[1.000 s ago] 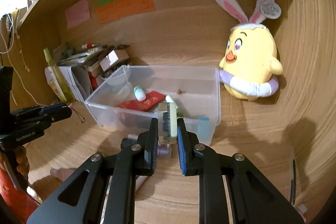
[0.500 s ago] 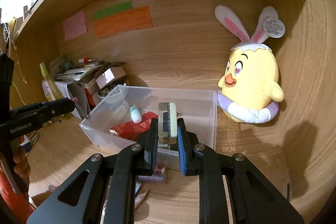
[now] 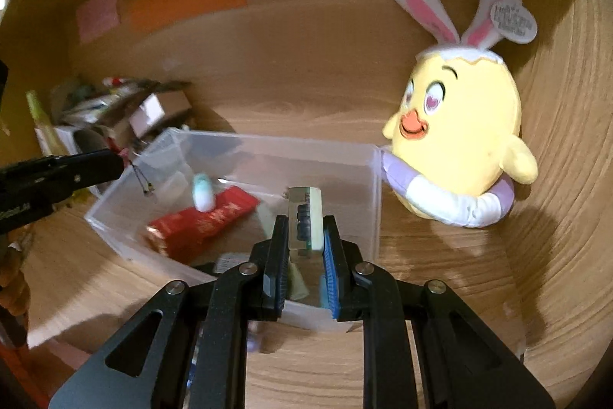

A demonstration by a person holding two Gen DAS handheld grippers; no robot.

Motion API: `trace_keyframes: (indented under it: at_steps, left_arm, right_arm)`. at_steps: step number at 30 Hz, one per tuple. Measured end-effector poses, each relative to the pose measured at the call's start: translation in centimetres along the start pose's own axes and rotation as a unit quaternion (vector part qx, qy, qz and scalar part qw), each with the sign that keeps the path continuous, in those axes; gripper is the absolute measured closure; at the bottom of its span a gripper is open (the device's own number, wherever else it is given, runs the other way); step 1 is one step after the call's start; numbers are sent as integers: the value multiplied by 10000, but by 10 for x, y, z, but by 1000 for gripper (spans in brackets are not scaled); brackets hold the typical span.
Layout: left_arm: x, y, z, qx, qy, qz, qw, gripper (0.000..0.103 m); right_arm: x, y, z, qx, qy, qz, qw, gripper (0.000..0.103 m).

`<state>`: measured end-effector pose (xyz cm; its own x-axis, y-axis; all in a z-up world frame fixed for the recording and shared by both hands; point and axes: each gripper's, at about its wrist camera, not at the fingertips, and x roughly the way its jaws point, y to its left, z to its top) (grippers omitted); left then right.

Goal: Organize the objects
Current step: 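Carry the pink charm and beige block into the clear box and release both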

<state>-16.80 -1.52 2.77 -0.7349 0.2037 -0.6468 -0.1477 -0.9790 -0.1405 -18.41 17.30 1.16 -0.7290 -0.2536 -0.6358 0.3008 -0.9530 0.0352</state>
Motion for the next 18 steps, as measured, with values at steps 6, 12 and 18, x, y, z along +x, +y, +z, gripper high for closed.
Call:
trace_keyframes:
  at_steps: [6, 12, 18]
  left_arm:
    - [29, 6, -6, -95, 340, -58, 9994, 79]
    - [45, 6, -12, -93, 525, -33, 9986, 79]
    - [49, 4, -13, -36, 575, -14, 9983, 79]
  right_arm:
    - [23, -8, -4, 83, 207, -31, 9997, 88]
    - [32, -3, -5, -35, 279, -4, 9996, 88]
    - [34, 1, -6, -104, 318, 2, 9994, 88]
